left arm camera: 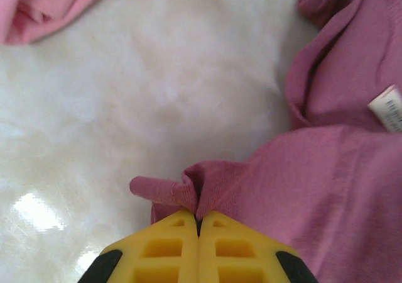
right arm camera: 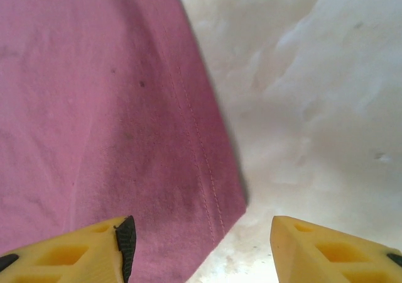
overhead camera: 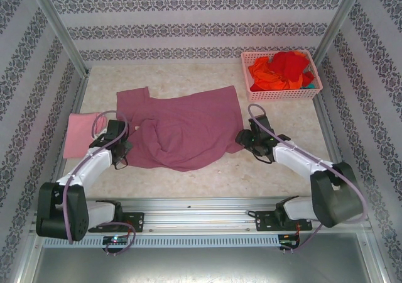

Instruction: Fold and stack the t-shirts

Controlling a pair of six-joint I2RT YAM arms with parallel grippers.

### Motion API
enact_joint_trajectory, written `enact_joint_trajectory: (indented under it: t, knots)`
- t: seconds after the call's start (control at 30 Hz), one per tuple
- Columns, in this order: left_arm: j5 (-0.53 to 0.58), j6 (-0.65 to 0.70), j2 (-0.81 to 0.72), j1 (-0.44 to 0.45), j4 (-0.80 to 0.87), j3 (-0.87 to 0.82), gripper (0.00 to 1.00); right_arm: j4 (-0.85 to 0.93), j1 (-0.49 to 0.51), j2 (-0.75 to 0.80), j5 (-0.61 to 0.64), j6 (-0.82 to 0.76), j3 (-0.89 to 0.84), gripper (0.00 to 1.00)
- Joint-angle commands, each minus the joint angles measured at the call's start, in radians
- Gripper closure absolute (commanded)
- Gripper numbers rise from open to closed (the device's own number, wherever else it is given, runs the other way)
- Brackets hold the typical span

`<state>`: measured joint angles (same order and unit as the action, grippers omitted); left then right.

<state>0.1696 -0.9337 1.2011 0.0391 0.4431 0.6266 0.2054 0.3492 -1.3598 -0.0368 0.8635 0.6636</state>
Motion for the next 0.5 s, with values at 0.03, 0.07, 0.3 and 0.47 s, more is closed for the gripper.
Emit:
enact_joint_trajectory:
  t: [0.03, 0.07, 0.3, 0.47]
  knots:
    - [0.013, -0.033, -0.046, -0.018, -0.008, -0.012, 1.00, -0.095, 0.017, -0.089, -0.098, 0.073, 0.003, 0.40]
    - [0.012, -0.034, -0.050, -0.019, -0.004, -0.011, 1.00, -0.105, 0.019, -0.107, -0.102, 0.077, 0.010, 0.41]
    - [0.001, -0.022, -0.072, -0.027, 0.012, 0.020, 1.00, -0.111, 0.017, -0.162, -0.119, 0.075, 0.096, 1.00]
    - [0.016, -0.004, -0.032, -0.051, 0.019, 0.088, 1.00, -0.010, 0.025, -0.169, -0.052, 0.009, 0.242, 1.00]
